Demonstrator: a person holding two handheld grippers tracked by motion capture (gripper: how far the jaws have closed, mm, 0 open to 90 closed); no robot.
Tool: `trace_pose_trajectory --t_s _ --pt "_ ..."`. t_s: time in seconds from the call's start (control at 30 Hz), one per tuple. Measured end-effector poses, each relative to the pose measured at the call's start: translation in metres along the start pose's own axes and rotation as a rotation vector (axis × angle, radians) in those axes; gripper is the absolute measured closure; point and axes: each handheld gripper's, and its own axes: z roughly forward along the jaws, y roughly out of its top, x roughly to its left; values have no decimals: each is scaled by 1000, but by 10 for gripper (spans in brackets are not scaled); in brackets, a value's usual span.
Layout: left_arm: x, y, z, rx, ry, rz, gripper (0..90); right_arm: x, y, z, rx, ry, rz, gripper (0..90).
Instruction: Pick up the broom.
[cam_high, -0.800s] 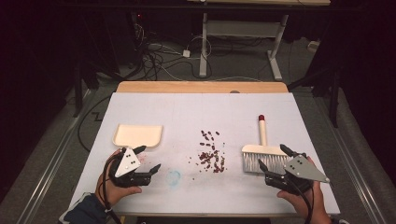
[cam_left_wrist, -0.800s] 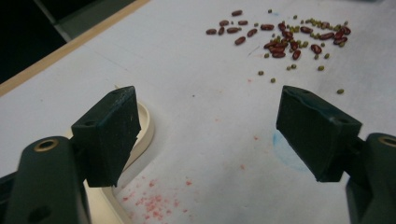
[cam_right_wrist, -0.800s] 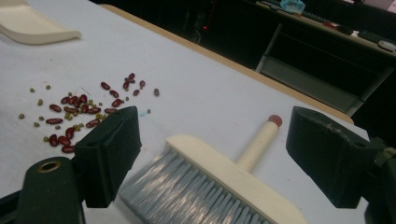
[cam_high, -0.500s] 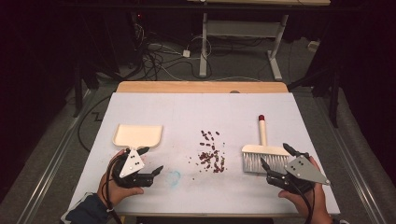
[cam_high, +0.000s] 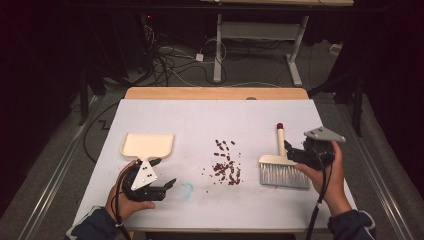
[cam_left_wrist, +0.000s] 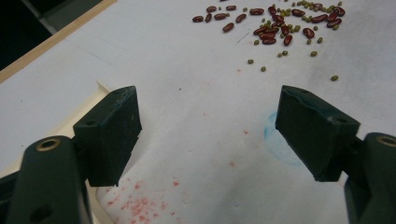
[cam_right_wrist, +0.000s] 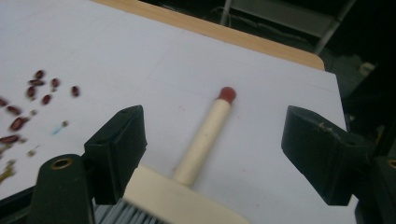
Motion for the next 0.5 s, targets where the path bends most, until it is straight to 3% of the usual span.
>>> trace_pose_trajectory --t_s 0.13,0.17,0.2,0.23,0.3,0.43,0.5 --pt "-1 -2 2 29 -2 19 218 -8 9 33 96 61 85 245" --pt "-1 -2 3 30 -5 18 218 -8 9 43 134 43 94 259" --pt "-1 -2 3 31 -6 18 218 -8 9 43 134 43 94 259" --pt "-1 -2 3 32 -8 20 218 -9 8 61 192 48 112 289" --pt "-2 -3 3 41 -5 29 218 -8 5 78 255 38 115 314" --pt "-3 -4 4 49 0 37 218 -8 2 106 401 38 116 455" --pt "-3 -3 3 48 1 35 218 -11 3 113 433 55 123 515"
